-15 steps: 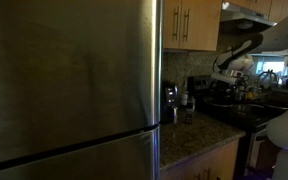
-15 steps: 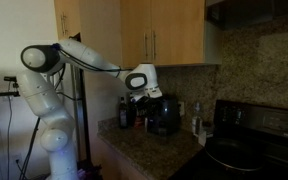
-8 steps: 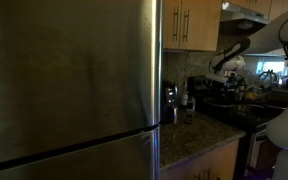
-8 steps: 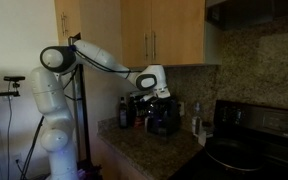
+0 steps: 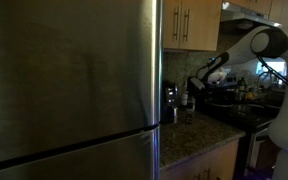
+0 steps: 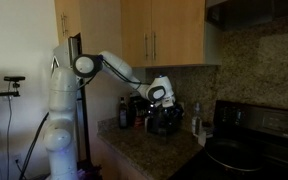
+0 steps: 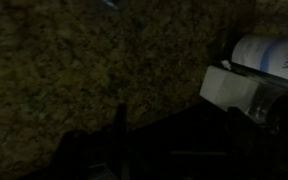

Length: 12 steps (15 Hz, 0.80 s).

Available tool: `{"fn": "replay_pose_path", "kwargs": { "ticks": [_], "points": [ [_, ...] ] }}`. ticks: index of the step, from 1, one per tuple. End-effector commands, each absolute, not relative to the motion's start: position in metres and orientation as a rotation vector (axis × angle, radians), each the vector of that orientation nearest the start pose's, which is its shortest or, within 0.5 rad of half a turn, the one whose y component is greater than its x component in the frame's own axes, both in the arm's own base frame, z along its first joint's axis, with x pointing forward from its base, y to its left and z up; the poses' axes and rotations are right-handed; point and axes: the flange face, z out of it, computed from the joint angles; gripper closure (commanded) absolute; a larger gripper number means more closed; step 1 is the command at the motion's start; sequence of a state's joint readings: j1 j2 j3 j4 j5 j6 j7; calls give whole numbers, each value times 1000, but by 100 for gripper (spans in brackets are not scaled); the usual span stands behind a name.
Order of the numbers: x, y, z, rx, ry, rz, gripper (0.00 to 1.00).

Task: Slide the salt container near the edge of the countertop.

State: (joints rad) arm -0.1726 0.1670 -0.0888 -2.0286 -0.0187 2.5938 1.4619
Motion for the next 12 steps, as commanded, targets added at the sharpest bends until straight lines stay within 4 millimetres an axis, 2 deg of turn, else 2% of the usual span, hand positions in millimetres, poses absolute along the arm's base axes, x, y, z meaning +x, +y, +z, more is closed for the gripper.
{"fn": "replay_pose_path", "kwargs": {
  "ticks": [1, 2, 3, 6, 8, 12],
  "points": [
    [651, -167, 413, -1671, 2266, -633, 0],
    [624, -159, 409, -1772, 2227, -567, 0],
    [632, -159, 408, -1754, 2235, -579, 0],
    [631, -159, 406, -1761, 2234, -574, 0],
    [647, -171, 404, -1661, 2276, -661, 0],
    [684, -193, 417, -1355, 2349, -684, 0]
  ]
}}
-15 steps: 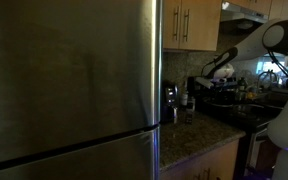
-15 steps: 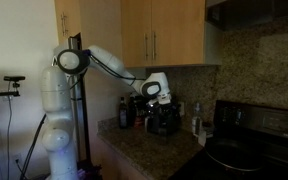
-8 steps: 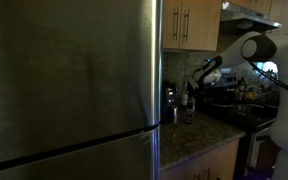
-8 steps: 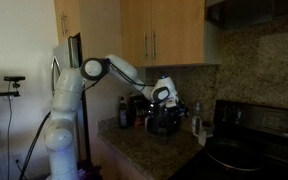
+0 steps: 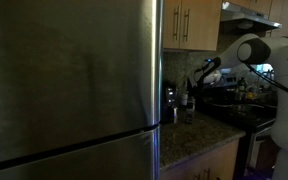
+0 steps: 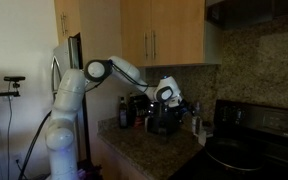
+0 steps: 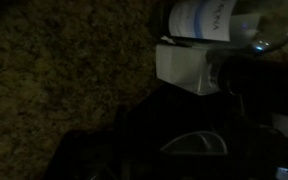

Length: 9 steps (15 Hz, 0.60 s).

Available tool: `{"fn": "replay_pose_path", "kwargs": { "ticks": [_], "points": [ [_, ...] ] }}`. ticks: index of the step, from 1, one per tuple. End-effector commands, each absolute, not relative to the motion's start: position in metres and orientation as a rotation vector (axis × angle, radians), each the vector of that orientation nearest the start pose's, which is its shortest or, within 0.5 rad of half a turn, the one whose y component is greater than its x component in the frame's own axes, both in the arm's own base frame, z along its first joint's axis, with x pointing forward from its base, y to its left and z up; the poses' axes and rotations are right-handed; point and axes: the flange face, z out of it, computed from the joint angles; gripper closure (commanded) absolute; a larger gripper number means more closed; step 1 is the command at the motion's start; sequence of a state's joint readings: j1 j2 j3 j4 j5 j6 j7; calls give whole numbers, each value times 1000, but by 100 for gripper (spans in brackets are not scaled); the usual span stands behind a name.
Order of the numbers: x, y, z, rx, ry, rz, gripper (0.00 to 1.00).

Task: Slide the salt container near the edge of the countertop.

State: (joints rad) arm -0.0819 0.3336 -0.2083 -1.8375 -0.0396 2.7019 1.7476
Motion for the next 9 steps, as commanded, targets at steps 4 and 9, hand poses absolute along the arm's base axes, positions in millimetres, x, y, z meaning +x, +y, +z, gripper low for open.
{"fn": "replay_pose_path", "kwargs": {
  "ticks": [4, 9],
  "points": [
    [722, -202, 428, -1131, 2439, -582, 0],
    [718, -195, 432, -1143, 2437, -532, 0]
  ]
}}
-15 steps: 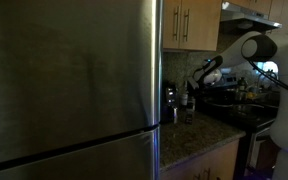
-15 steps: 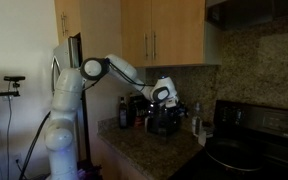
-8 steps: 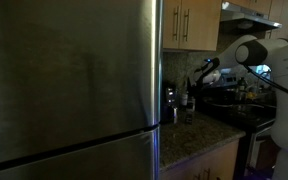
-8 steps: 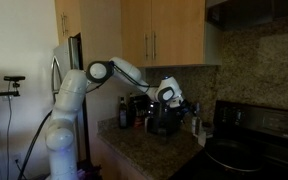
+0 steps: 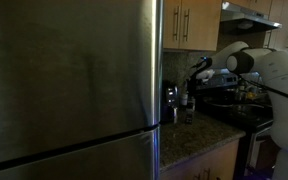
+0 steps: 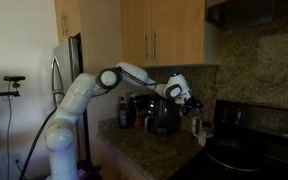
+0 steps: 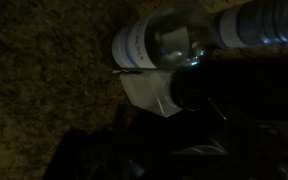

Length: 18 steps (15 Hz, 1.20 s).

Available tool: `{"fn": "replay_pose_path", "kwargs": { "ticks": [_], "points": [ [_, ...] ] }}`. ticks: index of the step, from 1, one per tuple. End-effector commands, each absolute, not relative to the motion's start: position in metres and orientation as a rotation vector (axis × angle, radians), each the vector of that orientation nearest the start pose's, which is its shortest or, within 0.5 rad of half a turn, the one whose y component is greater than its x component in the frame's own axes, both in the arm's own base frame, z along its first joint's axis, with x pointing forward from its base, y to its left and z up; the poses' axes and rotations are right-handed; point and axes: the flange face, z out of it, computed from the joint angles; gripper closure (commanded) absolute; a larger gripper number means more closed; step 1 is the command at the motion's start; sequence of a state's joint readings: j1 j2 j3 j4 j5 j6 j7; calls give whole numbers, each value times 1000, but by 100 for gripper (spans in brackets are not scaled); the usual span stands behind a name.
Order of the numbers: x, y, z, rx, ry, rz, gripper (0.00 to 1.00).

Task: Slide the salt container near the edge of the countertop.

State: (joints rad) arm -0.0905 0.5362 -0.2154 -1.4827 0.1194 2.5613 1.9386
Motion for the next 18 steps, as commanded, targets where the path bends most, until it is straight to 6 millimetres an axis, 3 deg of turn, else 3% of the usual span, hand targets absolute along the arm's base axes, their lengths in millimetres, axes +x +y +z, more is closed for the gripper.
{"fn": "replay_pose_path", "kwargs": {
  "ticks": [1, 5, 10, 17, 18],
  "points": [
    [725, -196, 425, -1127, 2467, -565, 0],
    [758, -206, 406, -984, 2547, -625, 0],
    [785, -210, 399, -991, 2602, -642, 0],
    [794, -222, 410, -1030, 2696, -651, 0],
    [790, -215, 405, -1043, 2673, -649, 0]
  ]
}}
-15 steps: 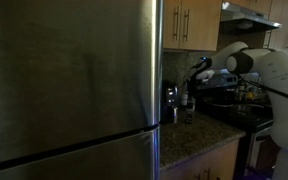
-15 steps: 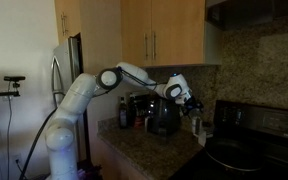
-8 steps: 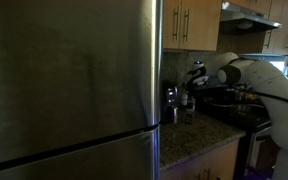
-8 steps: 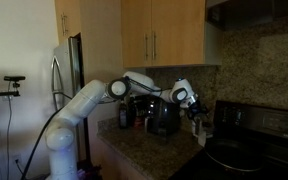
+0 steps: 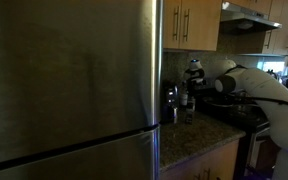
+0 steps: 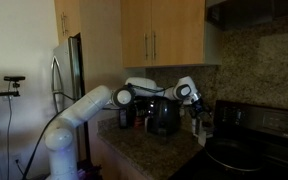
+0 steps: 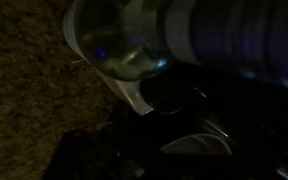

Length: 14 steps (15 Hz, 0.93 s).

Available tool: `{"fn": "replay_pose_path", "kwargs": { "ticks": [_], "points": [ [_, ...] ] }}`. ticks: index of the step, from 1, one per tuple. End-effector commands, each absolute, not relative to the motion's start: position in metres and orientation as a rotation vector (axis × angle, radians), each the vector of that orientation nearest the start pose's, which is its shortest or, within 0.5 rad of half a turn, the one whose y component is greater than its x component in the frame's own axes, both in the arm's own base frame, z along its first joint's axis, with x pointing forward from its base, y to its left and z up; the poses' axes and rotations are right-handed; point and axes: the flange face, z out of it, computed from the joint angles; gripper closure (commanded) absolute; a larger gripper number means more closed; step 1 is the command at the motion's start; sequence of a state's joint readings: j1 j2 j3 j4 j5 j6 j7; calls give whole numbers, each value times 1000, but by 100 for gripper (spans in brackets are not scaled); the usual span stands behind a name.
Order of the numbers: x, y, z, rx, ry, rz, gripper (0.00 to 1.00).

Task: Slide the salt container near the edge of the countertop.

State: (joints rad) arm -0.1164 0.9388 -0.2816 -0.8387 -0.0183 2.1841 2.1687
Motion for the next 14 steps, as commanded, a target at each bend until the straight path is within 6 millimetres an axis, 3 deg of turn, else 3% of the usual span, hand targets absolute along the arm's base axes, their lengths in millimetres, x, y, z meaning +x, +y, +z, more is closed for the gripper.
{"fn": "replay_pose_path", "kwargs": {
  "ticks": [1, 5, 10, 14],
  "points": [
    [790, -217, 407, -1041, 2687, -644, 0],
    [793, -221, 402, -1083, 2680, -661, 0],
    [793, -233, 386, -1231, 2658, -568, 0],
    [788, -242, 384, -1265, 2690, -492, 0]
  ]
}}
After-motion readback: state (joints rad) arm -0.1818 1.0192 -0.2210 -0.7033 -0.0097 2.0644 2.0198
